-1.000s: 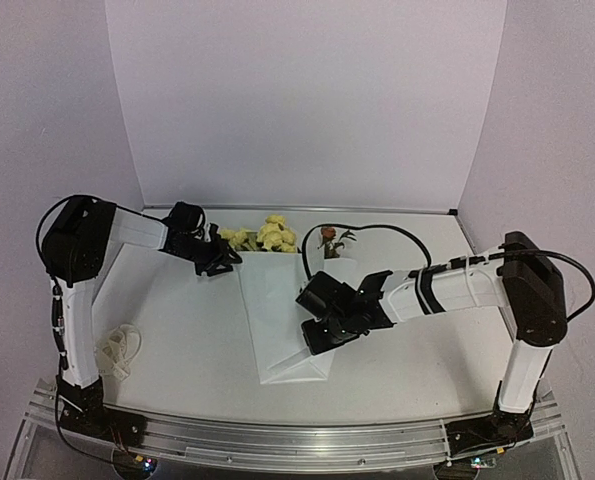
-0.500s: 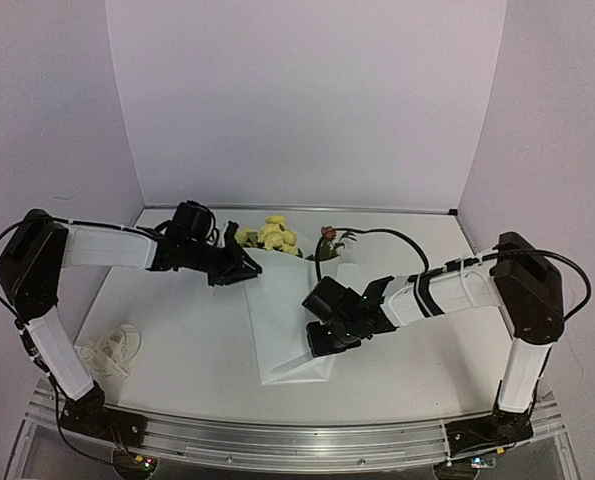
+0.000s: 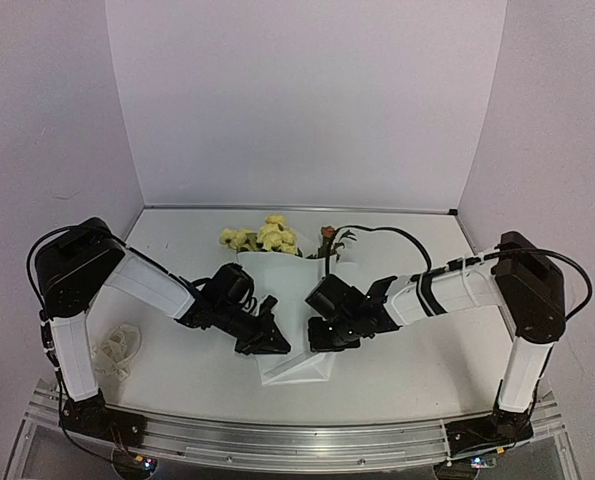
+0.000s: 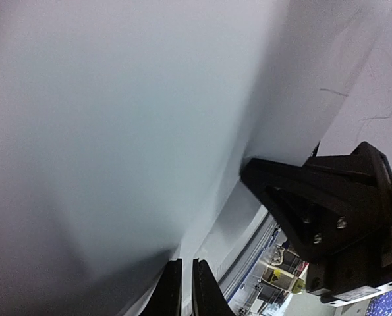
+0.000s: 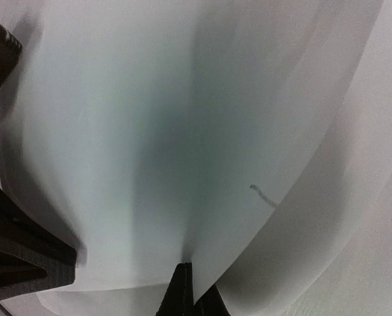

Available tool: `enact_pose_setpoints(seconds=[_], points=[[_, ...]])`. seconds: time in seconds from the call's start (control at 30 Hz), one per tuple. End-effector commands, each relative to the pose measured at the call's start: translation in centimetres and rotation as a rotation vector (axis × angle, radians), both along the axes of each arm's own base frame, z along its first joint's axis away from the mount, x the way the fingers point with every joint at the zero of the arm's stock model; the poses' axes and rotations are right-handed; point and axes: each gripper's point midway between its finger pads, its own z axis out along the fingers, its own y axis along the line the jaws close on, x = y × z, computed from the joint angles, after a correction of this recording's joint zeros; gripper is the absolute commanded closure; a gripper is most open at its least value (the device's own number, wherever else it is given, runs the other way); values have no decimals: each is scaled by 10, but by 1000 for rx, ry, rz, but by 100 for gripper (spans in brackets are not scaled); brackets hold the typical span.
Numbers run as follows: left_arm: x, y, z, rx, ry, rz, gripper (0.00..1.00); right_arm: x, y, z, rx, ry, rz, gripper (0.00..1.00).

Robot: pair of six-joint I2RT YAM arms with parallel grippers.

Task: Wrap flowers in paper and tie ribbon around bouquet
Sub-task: Press the 2/3-folded wrapping paper against the folded bouquet.

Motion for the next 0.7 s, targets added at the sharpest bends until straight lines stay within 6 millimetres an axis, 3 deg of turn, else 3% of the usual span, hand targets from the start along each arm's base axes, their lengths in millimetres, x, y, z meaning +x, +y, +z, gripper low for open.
enact_pose_setpoints(seconds=[0.0,0.17,0.33,0.4,0.5,0.67], points=[[-10,0,-5,-23,35,-9,92,7,-1,27,62,-41,-51,99],[-20,5,-19,20,55,-32,93,7,-5,46,68,-56,-58,86],[-20,4,-18,30,40,-45,93,-2,-17,74,68,-67,-80,63],[-21,3,-18,34,38,-51,93,-10,-12,81,88,-62,-70,59],[-23,1,-19,33,37,-61,93,-24,1,75,99,-20,-43,63],[-26,1,-19,40,30,-78,93,-31,15,45,112,44,-34,78]])
